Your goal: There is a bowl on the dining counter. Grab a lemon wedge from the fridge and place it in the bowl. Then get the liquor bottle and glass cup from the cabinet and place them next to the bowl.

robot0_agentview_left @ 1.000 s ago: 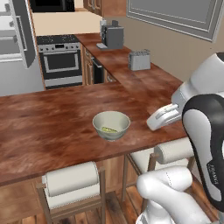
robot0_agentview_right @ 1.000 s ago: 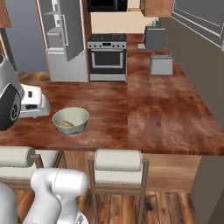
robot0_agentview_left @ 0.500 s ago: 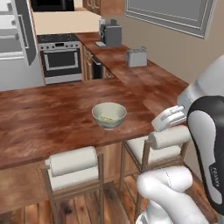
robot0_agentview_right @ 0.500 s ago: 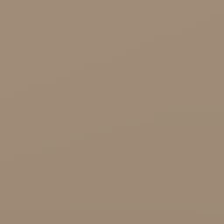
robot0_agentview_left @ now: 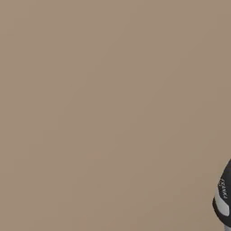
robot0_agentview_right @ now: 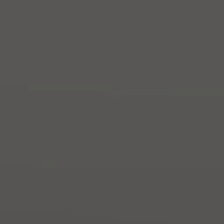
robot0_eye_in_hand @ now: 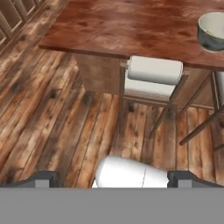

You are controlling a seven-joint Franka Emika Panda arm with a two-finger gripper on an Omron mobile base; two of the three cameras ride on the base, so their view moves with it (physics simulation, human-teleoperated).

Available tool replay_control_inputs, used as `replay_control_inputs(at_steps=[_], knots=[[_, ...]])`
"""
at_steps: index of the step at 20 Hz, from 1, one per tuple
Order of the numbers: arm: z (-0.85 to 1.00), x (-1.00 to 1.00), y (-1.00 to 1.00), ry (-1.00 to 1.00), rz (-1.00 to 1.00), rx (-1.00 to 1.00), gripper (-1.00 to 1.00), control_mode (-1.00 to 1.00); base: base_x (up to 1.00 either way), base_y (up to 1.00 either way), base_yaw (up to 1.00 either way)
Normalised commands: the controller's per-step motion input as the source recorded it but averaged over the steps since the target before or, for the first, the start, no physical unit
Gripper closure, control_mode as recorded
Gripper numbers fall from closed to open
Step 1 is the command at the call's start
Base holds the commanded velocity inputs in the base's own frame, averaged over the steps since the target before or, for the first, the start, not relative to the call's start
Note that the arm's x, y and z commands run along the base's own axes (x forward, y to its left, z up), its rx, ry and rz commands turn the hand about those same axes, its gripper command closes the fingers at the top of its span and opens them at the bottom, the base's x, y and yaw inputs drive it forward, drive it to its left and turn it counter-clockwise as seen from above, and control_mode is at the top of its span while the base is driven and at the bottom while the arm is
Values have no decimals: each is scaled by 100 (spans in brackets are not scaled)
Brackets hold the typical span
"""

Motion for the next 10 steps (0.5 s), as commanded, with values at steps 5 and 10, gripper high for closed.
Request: replay_control_inputs(at_steps=[5, 10], knots=[[0, 0, 0, 0, 0, 0, -100, 100, -9, 100, 0], [0, 0, 0, 0, 0, 0, -100, 100, 0, 100, 0]])
